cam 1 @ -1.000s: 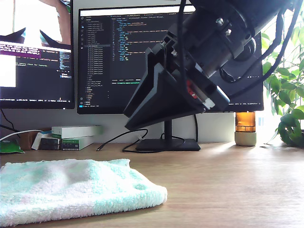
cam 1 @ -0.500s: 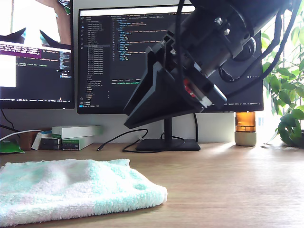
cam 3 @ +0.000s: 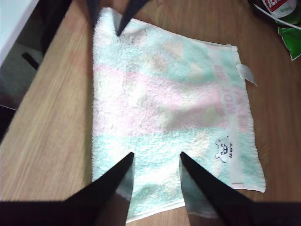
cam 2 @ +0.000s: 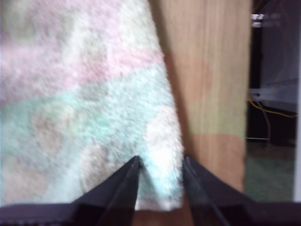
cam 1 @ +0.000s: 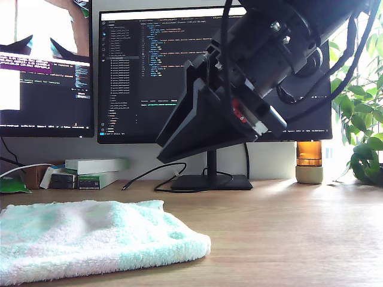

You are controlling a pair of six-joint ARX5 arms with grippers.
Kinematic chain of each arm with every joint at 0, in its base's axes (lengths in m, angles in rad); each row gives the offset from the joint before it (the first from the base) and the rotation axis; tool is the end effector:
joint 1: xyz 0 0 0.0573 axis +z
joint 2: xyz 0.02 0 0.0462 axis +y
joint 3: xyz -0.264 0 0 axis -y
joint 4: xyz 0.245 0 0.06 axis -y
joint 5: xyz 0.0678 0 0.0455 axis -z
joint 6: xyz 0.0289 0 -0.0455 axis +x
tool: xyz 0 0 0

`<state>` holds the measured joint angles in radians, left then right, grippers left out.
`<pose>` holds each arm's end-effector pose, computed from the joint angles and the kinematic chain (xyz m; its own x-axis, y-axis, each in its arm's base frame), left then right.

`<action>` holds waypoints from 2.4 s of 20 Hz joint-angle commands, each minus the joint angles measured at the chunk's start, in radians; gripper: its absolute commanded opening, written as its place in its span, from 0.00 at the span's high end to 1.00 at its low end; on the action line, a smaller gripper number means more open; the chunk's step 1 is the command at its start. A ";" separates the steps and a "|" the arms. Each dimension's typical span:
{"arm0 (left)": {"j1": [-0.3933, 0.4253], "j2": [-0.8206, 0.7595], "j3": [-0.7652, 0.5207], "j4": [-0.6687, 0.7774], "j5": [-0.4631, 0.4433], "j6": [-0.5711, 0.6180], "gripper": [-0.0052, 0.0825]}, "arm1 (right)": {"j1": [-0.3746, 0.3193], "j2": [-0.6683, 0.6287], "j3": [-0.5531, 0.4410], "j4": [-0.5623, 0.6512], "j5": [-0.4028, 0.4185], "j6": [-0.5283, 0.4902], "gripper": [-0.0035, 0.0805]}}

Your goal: Fold the tea towel to a neat square and place it to the right

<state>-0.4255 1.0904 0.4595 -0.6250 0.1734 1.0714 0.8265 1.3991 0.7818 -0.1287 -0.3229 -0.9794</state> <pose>0.1446 -0.0710 0.1500 0.2067 -0.2831 -0.9366 0.9783 0.0745 0.1933 0.1825 0.2117 0.2061 0.2384 0.7273 -0.6436 -0.8586 -0.1518 -0.4896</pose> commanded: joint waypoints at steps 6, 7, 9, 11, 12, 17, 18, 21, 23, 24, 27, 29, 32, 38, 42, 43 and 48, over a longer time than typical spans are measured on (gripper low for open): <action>-0.014 0.066 -0.028 0.027 -0.014 0.009 0.94 | 0.013 0.008 -0.008 -0.019 0.000 0.014 0.65; -0.015 0.066 -0.027 0.029 -0.014 0.009 0.97 | 0.019 0.008 -0.008 -0.023 -0.001 0.014 0.65; -0.016 0.058 -0.025 0.032 -0.013 0.009 0.97 | 0.024 0.008 -0.008 -0.042 -0.008 0.011 0.64; -0.016 0.039 -0.015 0.025 -0.013 0.003 0.97 | 0.023 0.018 -0.008 -0.056 -0.007 0.010 0.64; -0.016 0.023 -0.005 0.020 -0.013 0.001 0.97 | 0.023 0.026 -0.008 -0.054 -0.007 0.010 0.64; -0.016 -0.047 0.046 -0.024 0.005 -0.052 0.97 | 0.037 0.063 -0.008 0.007 -0.011 0.014 0.56; -0.016 -0.058 0.053 -0.035 0.006 -0.052 0.97 | 0.040 0.069 -0.008 0.011 -0.016 0.014 0.56; -0.016 -0.093 0.079 -0.050 0.011 -0.085 0.97 | 0.055 0.098 -0.008 0.024 -0.029 0.015 0.56; -0.016 -0.105 0.113 -0.081 0.025 -0.088 0.97 | 0.059 0.124 -0.008 0.031 -0.034 0.016 0.56; -0.016 -0.105 0.126 -0.087 0.028 -0.090 0.97 | 0.064 0.138 -0.008 0.036 -0.034 0.020 0.56; -0.016 -0.108 0.162 -0.087 0.028 -0.118 0.97 | 0.070 0.164 -0.008 0.036 -0.034 0.042 0.56; -0.016 -0.111 0.183 -0.094 0.028 -0.131 0.97 | 0.070 0.179 -0.008 0.038 -0.027 0.041 0.56; -0.016 -0.111 0.209 -0.113 0.028 -0.131 0.97 | 0.061 0.212 -0.008 0.039 -0.003 0.040 0.56; -0.016 -0.138 0.238 -0.120 0.028 -0.142 0.97 | 0.053 0.244 -0.008 0.043 0.069 0.037 0.56; -0.016 -0.161 0.238 -0.145 0.028 -0.141 0.97 | 0.026 0.246 -0.008 0.042 0.110 0.033 0.58; -0.016 -0.169 0.238 -0.146 0.028 -0.142 0.97 | 0.021 0.246 -0.008 0.042 0.118 0.032 0.62; -0.016 -0.176 0.238 -0.168 0.029 -0.142 0.97 | 0.018 0.246 -0.006 0.032 0.124 0.034 0.97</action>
<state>-0.4385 0.9173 0.6937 -0.7918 0.1936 0.9371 0.8394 1.6341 0.7818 -0.0948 -0.1986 -0.9436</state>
